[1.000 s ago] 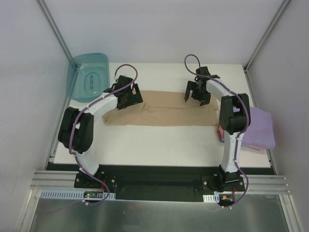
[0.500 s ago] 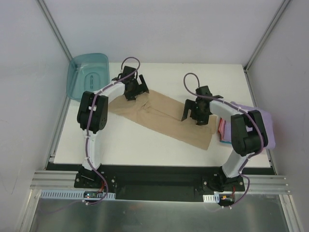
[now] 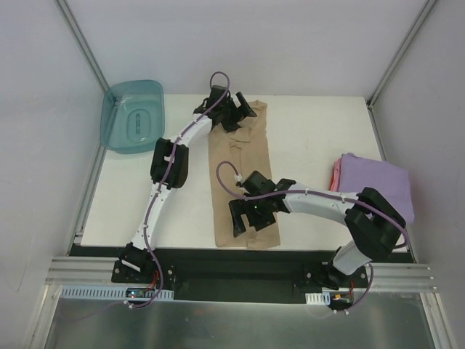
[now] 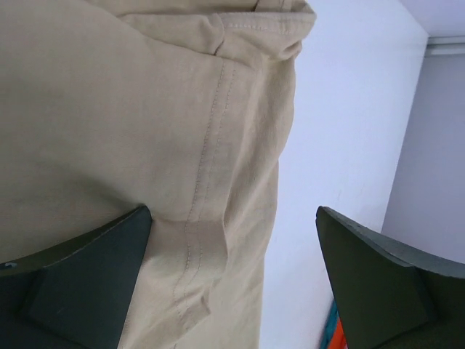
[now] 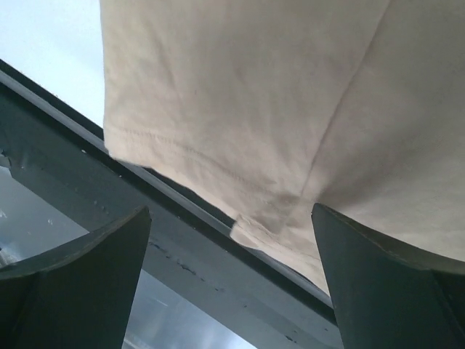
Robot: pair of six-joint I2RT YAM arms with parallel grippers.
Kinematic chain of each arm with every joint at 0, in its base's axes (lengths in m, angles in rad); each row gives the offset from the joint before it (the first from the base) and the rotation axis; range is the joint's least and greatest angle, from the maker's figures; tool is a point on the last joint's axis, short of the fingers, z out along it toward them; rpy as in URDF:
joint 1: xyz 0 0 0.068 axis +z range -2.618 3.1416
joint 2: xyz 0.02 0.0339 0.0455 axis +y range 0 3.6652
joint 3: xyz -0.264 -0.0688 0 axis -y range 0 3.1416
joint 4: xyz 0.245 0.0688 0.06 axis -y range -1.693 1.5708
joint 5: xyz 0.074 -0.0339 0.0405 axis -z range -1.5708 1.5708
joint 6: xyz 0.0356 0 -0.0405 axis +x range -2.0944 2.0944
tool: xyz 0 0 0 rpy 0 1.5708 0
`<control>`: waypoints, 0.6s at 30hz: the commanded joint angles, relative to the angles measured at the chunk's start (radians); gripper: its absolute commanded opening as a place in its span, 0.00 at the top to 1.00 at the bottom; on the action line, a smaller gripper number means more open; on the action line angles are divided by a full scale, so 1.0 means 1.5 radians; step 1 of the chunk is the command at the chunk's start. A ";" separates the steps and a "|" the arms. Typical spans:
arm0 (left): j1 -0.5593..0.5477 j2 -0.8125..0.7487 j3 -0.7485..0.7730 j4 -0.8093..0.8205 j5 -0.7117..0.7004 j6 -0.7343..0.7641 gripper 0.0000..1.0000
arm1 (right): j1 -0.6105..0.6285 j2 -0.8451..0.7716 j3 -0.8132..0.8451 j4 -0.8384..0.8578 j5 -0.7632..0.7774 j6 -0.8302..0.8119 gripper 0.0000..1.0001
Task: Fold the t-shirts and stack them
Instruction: Rotate the tshirt 90 degrees
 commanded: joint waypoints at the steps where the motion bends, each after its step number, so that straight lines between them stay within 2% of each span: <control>1: -0.023 0.075 0.076 -0.008 -0.011 -0.062 0.01 | -0.003 -0.084 0.020 -0.011 0.042 -0.030 0.03; 4: -0.025 0.076 0.068 0.018 -0.051 -0.061 0.01 | -0.006 -0.148 -0.006 -0.007 0.109 -0.033 0.03; 7: -0.024 0.086 0.071 0.062 -0.040 -0.058 0.01 | -0.010 -0.216 -0.033 0.023 0.147 -0.020 0.03; 9: -0.026 0.086 0.082 0.082 0.000 -0.060 0.01 | -0.017 -0.270 -0.053 0.033 0.187 -0.011 0.03; 11: -0.032 0.072 0.081 0.084 -0.006 -0.042 0.01 | -0.025 -0.307 -0.064 0.035 0.227 0.005 0.03; 16: -0.036 -0.031 0.024 0.084 0.023 -0.004 0.01 | -0.073 -0.390 -0.094 -0.001 0.300 0.066 0.03; 18: -0.041 -0.107 -0.010 0.079 0.032 0.023 0.01 | -0.101 -0.396 -0.094 -0.015 0.285 0.068 0.03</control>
